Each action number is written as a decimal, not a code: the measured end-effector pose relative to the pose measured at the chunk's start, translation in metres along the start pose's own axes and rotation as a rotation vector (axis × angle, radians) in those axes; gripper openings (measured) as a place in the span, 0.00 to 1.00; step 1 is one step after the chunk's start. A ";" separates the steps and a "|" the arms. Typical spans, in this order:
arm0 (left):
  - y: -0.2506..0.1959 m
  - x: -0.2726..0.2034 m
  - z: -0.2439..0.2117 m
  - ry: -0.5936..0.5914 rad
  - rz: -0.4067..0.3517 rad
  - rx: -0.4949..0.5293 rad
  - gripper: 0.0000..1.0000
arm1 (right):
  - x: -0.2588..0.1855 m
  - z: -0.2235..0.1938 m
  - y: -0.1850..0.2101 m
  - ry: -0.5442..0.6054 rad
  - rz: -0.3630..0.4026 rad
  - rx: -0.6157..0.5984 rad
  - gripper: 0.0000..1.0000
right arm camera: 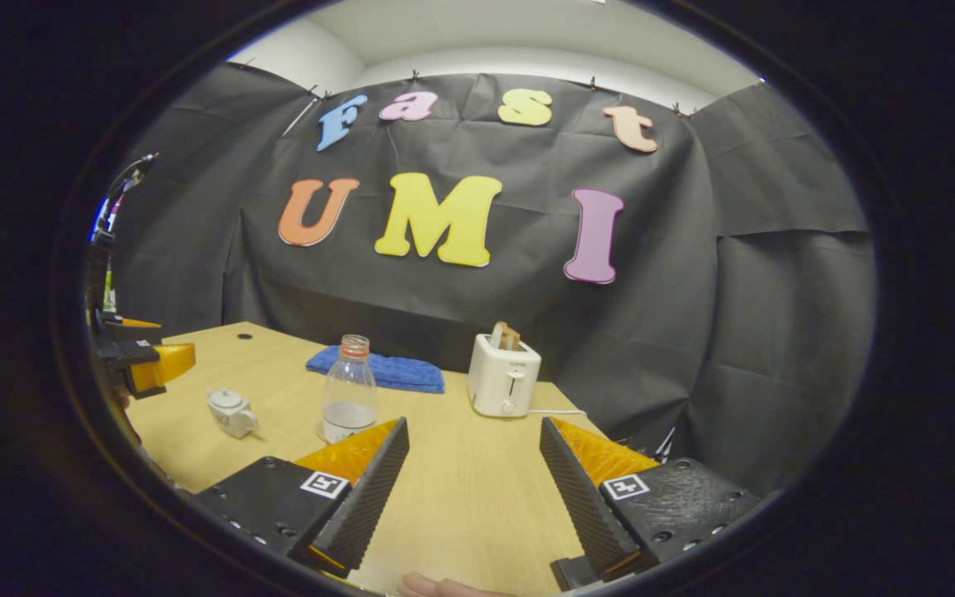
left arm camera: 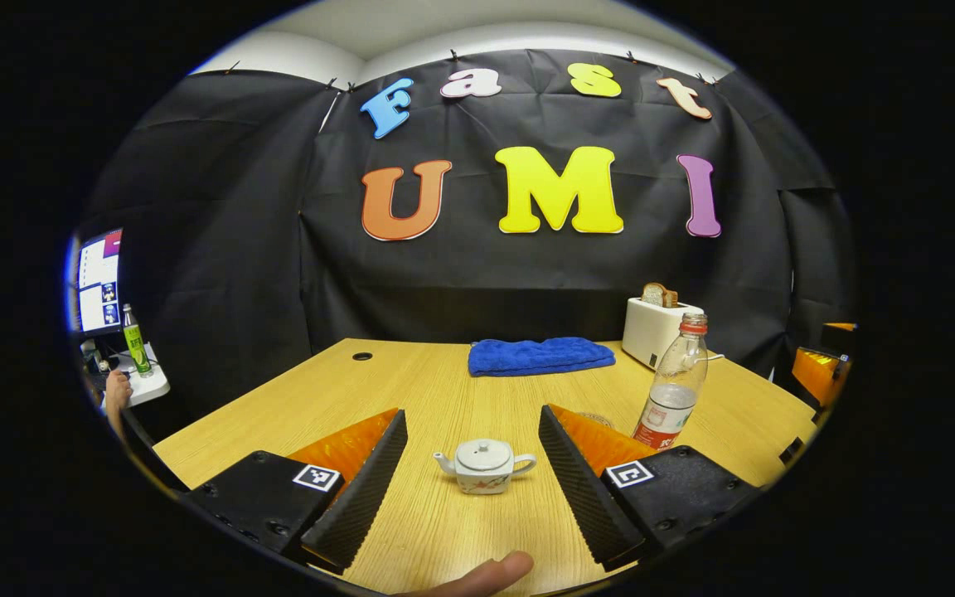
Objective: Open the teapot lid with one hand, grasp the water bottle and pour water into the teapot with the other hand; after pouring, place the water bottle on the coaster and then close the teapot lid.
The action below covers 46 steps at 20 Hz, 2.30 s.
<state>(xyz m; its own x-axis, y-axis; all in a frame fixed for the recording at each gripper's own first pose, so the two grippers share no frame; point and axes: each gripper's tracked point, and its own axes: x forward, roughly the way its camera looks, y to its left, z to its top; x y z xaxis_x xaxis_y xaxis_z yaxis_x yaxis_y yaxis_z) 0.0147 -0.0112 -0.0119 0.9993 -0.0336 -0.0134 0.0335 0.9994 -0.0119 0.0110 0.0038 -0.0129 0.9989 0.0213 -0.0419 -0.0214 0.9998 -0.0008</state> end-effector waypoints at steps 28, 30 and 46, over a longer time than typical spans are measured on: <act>-0.014 0.095 -0.061 0.019 -0.025 0.003 0.94 | 0.016 -0.026 0.013 0.072 0.011 -0.011 0.95; -0.019 0.094 -0.064 0.040 -0.050 0.000 0.84 | 0.017 -0.027 0.013 0.076 0.010 -0.012 0.95; -0.012 0.098 -0.069 0.051 -0.043 0.027 0.10 | 0.023 -0.046 0.041 0.129 0.048 -0.026 0.98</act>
<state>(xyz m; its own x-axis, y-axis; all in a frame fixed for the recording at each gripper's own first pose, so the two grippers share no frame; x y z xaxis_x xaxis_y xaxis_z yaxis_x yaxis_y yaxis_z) 0.1115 -0.0276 -0.0817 0.9950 -0.0765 -0.0641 0.0775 0.9969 0.0130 0.0310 0.0451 -0.0595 0.9831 0.0671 -0.1704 -0.0718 0.9972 -0.0216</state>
